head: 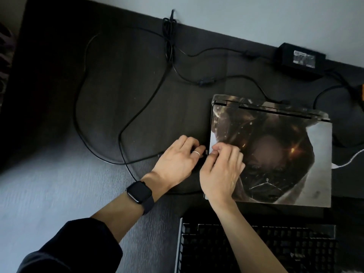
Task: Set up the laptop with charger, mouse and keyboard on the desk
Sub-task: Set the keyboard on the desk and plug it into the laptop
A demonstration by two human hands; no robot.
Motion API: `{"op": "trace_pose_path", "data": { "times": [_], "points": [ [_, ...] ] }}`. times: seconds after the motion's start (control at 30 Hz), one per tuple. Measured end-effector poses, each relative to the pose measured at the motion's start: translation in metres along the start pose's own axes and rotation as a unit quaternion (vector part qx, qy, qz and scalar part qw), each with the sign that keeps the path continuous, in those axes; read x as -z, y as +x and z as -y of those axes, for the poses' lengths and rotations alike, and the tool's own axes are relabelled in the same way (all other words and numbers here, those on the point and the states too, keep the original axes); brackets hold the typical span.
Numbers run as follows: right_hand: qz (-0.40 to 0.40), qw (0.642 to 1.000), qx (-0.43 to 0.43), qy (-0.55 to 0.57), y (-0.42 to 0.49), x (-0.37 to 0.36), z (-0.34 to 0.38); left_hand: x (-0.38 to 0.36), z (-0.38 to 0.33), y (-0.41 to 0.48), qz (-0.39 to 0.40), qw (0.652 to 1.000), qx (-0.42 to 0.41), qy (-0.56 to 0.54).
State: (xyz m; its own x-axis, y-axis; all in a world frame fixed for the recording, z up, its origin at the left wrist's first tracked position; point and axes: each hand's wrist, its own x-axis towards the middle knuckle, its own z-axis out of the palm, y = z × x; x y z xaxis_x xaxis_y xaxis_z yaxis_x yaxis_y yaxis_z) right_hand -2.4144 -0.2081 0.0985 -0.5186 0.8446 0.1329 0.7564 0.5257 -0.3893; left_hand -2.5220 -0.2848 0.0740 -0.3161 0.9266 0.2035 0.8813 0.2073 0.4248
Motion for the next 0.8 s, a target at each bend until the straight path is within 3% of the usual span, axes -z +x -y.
{"op": "trace_pose_path", "data": {
  "times": [0.23, 0.43, 0.57, 0.8],
  "points": [
    [-0.003, 1.0, 0.0, 0.007, 0.001, 0.0, -0.002, 0.0, -0.002, 0.005, -0.005, 1.0, 0.002, 0.013],
    [0.006, 1.0, 0.01, 0.021, -0.001, -0.002, -0.005, -0.004, -0.004, 0.0, -0.006, 0.998, 0.059, 0.024],
    [0.084, 0.996, 0.024, 0.03, -0.001, 0.013, -0.012, 0.017, -0.033, 0.001, 0.086, 0.984, 0.143, 0.068],
    [0.223, 0.973, 0.043, -0.044, -0.031, 0.075, -0.036, 0.087, -0.094, -0.02, 0.286, 0.926, 0.242, 0.051]
  ]
}}
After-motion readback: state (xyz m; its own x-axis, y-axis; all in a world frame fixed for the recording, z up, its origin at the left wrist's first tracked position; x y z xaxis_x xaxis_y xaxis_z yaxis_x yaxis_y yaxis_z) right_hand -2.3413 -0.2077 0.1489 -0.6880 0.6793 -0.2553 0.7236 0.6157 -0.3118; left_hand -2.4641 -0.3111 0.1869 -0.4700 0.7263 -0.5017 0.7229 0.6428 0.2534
